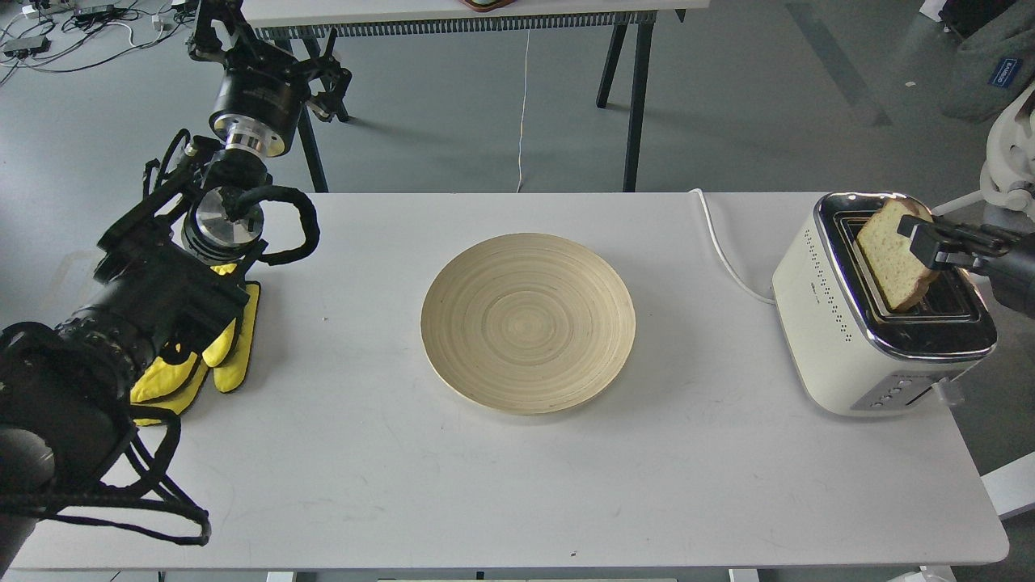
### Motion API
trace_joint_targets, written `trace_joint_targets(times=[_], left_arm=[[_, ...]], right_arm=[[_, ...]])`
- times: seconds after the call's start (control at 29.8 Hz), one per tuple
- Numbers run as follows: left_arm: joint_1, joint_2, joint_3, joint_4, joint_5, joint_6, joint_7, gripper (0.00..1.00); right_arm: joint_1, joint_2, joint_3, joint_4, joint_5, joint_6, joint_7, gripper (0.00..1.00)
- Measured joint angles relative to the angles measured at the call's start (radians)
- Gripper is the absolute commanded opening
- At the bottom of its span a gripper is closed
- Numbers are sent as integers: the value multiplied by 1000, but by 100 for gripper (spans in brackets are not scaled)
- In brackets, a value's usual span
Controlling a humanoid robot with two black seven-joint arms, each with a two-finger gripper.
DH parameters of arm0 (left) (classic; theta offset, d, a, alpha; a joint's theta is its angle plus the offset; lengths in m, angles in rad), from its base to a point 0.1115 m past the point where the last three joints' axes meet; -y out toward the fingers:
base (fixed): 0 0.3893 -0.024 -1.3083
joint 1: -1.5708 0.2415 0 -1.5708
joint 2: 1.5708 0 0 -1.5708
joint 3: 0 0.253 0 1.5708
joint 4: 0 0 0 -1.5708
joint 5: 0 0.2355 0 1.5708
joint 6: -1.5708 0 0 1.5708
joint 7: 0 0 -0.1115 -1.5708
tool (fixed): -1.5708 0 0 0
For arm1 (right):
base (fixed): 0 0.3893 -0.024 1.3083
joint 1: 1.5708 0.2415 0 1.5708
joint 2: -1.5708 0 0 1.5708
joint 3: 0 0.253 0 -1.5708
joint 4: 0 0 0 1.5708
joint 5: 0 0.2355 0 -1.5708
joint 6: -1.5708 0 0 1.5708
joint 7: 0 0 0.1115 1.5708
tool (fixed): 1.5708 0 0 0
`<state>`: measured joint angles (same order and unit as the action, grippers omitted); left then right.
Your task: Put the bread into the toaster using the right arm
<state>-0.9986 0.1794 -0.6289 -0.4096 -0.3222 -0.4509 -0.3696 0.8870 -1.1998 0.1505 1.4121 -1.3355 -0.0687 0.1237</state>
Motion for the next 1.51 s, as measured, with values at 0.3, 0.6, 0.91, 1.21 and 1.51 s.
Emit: trace_joint_targets(times=[0.3, 0.6, 0.91, 1.21, 1.51], left_arm=[[0, 0, 0, 0, 0, 0, 0, 100], [-1, 0, 0, 0, 0, 0, 2, 100], [0, -2, 0, 0, 0, -2, 2, 100], [0, -3, 0, 0, 0, -2, 2, 100], [-3, 4, 2, 3, 0, -3, 11, 100]], right_arm=[[5, 82, 213, -29, 265, -6, 4, 100], [3, 417, 536, -230, 744, 11, 153, 100], [0, 613, 625, -381, 1029, 16, 204, 100], [9, 761, 700, -671, 1338, 268, 93, 100], [6, 894, 822, -808, 1389, 430, -19, 100]])
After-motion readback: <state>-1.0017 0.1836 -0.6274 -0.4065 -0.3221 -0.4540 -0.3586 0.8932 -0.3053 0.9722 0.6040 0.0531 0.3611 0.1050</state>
